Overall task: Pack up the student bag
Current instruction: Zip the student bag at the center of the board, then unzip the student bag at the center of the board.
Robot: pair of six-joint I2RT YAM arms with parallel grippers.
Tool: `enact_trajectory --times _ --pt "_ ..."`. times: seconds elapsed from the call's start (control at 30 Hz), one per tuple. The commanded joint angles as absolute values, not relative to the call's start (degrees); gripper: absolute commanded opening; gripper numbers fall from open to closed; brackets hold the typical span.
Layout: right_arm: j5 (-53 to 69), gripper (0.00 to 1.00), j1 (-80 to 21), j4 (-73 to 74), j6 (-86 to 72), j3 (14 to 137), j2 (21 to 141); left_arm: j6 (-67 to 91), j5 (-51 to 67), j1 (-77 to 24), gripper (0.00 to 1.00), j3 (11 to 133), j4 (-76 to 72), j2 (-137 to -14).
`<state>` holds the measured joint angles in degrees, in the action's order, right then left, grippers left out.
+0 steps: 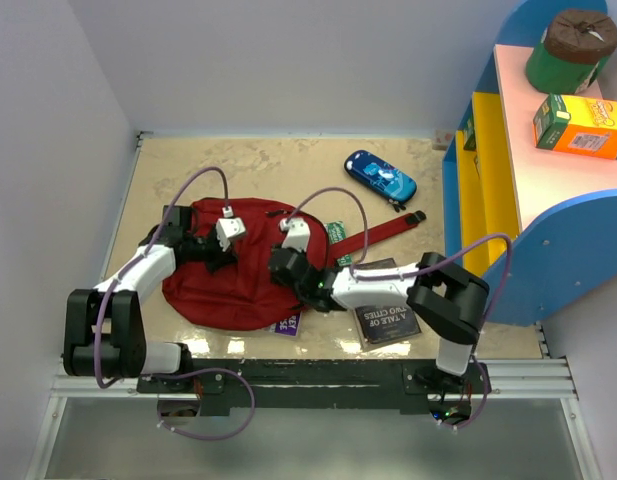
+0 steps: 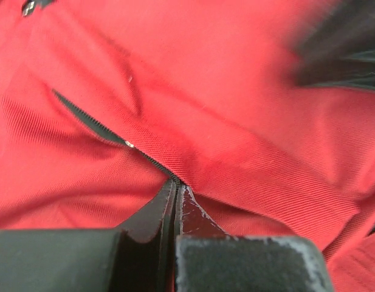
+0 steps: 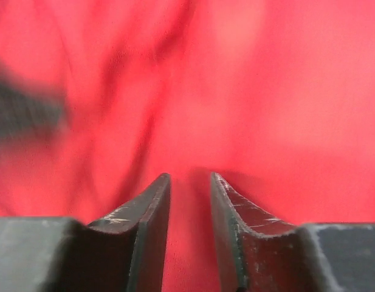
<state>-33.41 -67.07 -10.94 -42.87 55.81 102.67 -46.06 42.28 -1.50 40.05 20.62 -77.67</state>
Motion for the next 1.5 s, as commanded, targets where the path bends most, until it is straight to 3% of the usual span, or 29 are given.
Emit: enact_trajectory --times 0.0,0.13,0.33,0.6,0.8,0.83,0.93,1.17,1.33,1.47 --pt "-34.9 0.42 -60.5 -8.6 -38.2 70.1 106.8 -44.6 53.0 -1.5 0.0 41.5 20.3 -78.7" --pt "-35.2 0.55 -57.6 -1.3 -37.3 87.1 115.4 -45.5 57.3 -1.5 0.0 41.0 20.2 -80.9" --pt "-33.7 0.58 -56.4 6.9 -36.9 99.9 124.3 -47.3 58.0 -1.5 0.0 40.3 19.8 -83.4" --pt "-35.0 0.57 -56.4 13.3 -39.0 99.7 126.8 -46.7 58.4 -1.5 0.0 38.8 17.5 -80.2" --pt "-37.1 0.45 -56.1 8.9 -41.0 88.1 119.5 -49.4 55.6 -1.5 0.0 38.1 19.3 -79.7" --pt "-36.8 0.32 -55.9 7.4 -41.0 84.8 118.1 -49.5 54.7 -1.4 0.0 38.0 19.3 -79.7" --pt "-34.9 0.17 -55.6 2.1 -40.9 80.0 115.0 -50.4 53.4 -1.4 0.0 37.4 19.8 -79.6" --pt "-28.6 0.13 -53.3 -5.4 -39.7 75.7 112.5 -52.1 52.0 -1.4 0.0 36.6 21.4 -78.4" --pt "-26.1 0.0 -50.1 -5.7 -40.9 75.1 111.8 -53.5 52.0 -1.4 0.0 36.7 23.6 -78.1" --pt "-21.4 0.0 -47.3 -13.4 -41.9 70.3 108.0 -54.6 52.4 -1.4 0.0 36.9 25.0 -78.6"
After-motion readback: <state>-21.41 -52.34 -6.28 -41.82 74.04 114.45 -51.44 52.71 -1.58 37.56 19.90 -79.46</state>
